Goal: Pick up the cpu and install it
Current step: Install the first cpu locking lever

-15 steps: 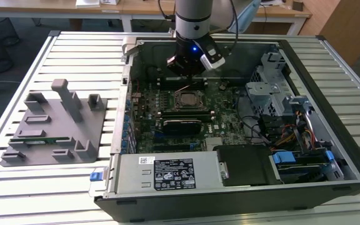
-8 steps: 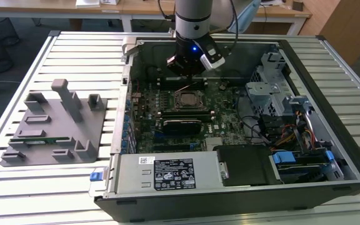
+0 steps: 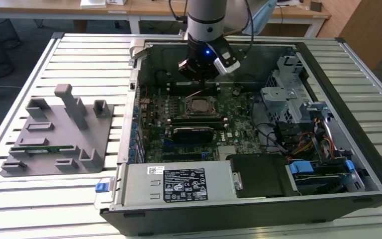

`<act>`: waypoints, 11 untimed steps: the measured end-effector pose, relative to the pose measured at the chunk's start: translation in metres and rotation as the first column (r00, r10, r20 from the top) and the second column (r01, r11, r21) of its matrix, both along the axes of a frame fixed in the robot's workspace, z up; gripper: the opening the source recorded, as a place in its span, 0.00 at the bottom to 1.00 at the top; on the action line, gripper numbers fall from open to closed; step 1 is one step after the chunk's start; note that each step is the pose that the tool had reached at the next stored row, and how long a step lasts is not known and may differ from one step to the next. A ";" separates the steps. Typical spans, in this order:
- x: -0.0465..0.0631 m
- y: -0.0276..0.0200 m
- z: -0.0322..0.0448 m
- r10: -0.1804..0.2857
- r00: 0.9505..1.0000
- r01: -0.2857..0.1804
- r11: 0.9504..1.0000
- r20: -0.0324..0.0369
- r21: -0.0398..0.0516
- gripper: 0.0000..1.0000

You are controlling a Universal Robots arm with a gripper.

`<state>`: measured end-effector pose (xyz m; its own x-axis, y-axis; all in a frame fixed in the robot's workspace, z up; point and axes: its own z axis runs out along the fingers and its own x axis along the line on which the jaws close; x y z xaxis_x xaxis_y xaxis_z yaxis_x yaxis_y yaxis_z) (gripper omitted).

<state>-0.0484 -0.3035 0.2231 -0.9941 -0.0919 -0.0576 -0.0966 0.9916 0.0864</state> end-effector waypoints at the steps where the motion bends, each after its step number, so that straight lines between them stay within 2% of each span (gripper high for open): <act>1: 0.001 0.0000 -0.0004 0.000 1.000 0.000 1.000 0.000 0.000 0.11; 11: 0.005 0.0000 -0.0103 0.000 1.000 0.000 1.000 0.000 0.000 0.11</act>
